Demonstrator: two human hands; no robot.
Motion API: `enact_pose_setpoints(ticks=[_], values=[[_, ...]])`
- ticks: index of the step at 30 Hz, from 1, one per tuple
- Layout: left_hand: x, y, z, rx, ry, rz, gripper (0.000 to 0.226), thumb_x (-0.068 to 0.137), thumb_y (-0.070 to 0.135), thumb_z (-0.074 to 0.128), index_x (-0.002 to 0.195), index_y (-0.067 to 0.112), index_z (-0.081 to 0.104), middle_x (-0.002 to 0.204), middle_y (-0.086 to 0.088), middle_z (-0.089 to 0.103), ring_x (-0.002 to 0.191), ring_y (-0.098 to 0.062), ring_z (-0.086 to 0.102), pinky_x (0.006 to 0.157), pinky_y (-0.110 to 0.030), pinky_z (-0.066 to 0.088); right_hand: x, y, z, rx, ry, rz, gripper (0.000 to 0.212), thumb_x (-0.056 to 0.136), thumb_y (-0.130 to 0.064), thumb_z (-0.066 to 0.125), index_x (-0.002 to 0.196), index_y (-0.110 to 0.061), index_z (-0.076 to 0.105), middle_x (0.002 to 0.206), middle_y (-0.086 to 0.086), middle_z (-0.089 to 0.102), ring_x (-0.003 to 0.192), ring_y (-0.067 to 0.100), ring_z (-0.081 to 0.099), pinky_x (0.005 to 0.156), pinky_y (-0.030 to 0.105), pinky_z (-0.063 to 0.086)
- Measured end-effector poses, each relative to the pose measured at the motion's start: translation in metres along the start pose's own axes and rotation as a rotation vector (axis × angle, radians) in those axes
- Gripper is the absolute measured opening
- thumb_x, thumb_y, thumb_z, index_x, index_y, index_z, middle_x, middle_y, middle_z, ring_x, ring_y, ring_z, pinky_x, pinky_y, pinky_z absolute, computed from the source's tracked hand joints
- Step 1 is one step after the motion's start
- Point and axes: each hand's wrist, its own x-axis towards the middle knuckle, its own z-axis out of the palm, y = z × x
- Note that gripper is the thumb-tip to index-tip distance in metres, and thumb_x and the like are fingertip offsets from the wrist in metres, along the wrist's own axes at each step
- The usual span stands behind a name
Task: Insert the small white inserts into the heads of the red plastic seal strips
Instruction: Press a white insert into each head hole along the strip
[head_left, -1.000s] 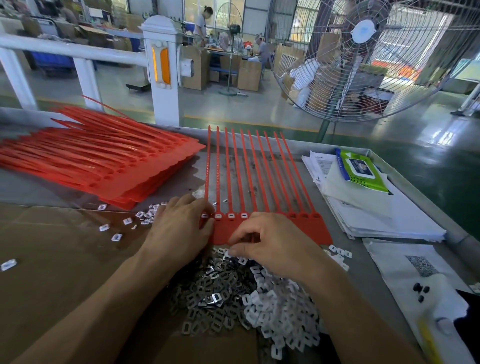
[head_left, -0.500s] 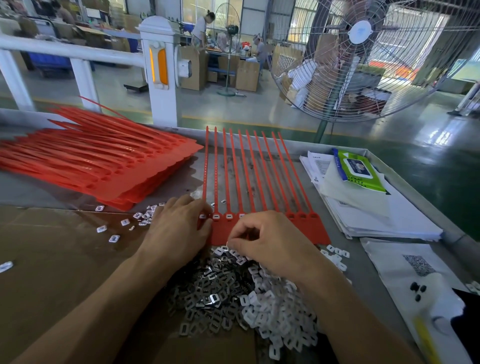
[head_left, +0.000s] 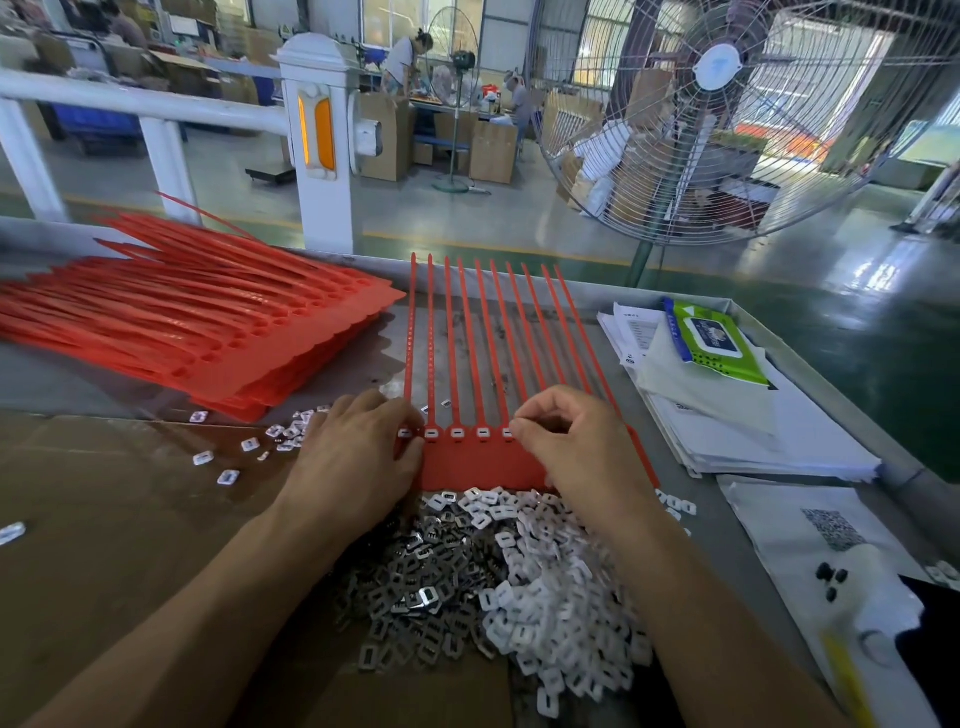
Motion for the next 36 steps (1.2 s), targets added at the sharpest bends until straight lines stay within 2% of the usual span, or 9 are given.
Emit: enact_pose_setpoints(ticks=[4,7,13,19,21,23,25,30,36], values=[[0.0,0.0,0.0,0.001,0.0,0.0,0.026,0.095,0.043,0.056,0.119,0.036,0.063,0.119,0.008,0.059,0.119,-0.02,0.049,0.104,-0.041,0.035,0.005,0.006,-0.003,-0.016,0.039,0.023,0.011,0.095,-0.029,0.072,0.085,-0.035,0.071,0.083,-0.028,0.068,0.071,-0.004,0.065,0.056,0.013,0.049],[0.0,0.0,0.001,-0.002,0.006,0.002,0.025,0.095,0.043,0.056,0.118,0.037,0.063,0.118,0.009,0.06,0.118,-0.019,0.049,0.103,-0.041,0.035,0.008,0.009,-0.003,0.012,0.061,0.054,0.013,0.096,-0.027,0.069,0.085,-0.035,0.069,0.081,-0.02,0.07,0.067,0.007,0.068,0.057,0.024,0.056],[0.001,0.0,0.001,-0.004,0.007,0.005,0.025,0.095,0.043,0.056,0.118,0.037,0.063,0.119,0.009,0.059,0.119,-0.018,0.049,0.104,-0.04,0.034,0.009,0.011,-0.002,0.064,0.067,0.025,0.02,0.096,-0.017,0.068,0.087,-0.035,0.07,0.082,-0.015,0.071,0.062,0.003,0.065,0.055,0.018,0.054],[0.0,0.0,-0.001,-0.009,-0.001,-0.003,0.026,0.096,0.043,0.055,0.12,0.037,0.062,0.122,0.009,0.058,0.121,-0.017,0.048,0.105,-0.04,0.033,0.009,0.011,-0.003,0.041,0.089,0.045,0.019,0.094,-0.023,0.075,0.087,-0.04,0.071,0.084,-0.013,0.072,0.06,-0.002,0.068,0.051,0.009,0.048],[0.0,0.0,-0.001,-0.004,-0.003,-0.003,0.026,0.096,0.043,0.055,0.121,0.037,0.062,0.123,0.009,0.058,0.121,-0.017,0.048,0.105,-0.04,0.033,0.01,0.012,-0.002,-0.019,0.092,0.044,0.017,0.095,-0.025,0.072,0.086,-0.04,0.071,0.081,-0.013,0.073,0.065,-0.004,0.067,0.056,0.013,0.052],[0.0,0.0,-0.001,-0.001,-0.001,-0.002,0.026,0.096,0.043,0.055,0.12,0.037,0.062,0.122,0.009,0.058,0.12,-0.018,0.048,0.104,-0.039,0.033,0.011,0.014,-0.002,-0.037,0.106,0.055,0.017,0.098,-0.024,0.068,0.086,-0.036,0.071,0.078,-0.015,0.075,0.069,0.001,0.069,0.059,0.024,0.058],[0.0,0.001,-0.001,-0.002,0.003,-0.003,0.025,0.096,0.043,0.056,0.119,0.037,0.063,0.121,0.009,0.058,0.12,-0.018,0.048,0.104,-0.04,0.033,0.013,0.015,-0.002,-0.013,0.128,0.079,0.016,0.1,-0.021,0.065,0.089,-0.032,0.07,0.078,-0.017,0.075,0.064,0.004,0.069,0.055,0.026,0.055],[0.0,0.001,-0.001,0.0,0.001,-0.003,0.025,0.096,0.043,0.055,0.119,0.037,0.063,0.121,0.01,0.058,0.12,-0.018,0.048,0.104,-0.04,0.033,0.014,0.017,-0.005,-0.028,0.169,0.098,0.01,0.098,-0.025,0.068,0.089,-0.03,0.068,0.074,-0.014,0.074,0.059,0.003,0.067,0.047,0.012,0.044],[-0.001,0.0,-0.001,-0.004,0.001,-0.006,0.025,0.096,0.042,0.055,0.12,0.037,0.062,0.122,0.01,0.058,0.121,-0.017,0.048,0.106,-0.04,0.032,0.016,0.019,-0.011,-0.152,0.168,0.114,0.011,0.098,-0.033,0.068,0.089,-0.028,0.072,0.079,-0.011,0.072,0.071,-0.002,0.064,0.051,0.011,0.038]])
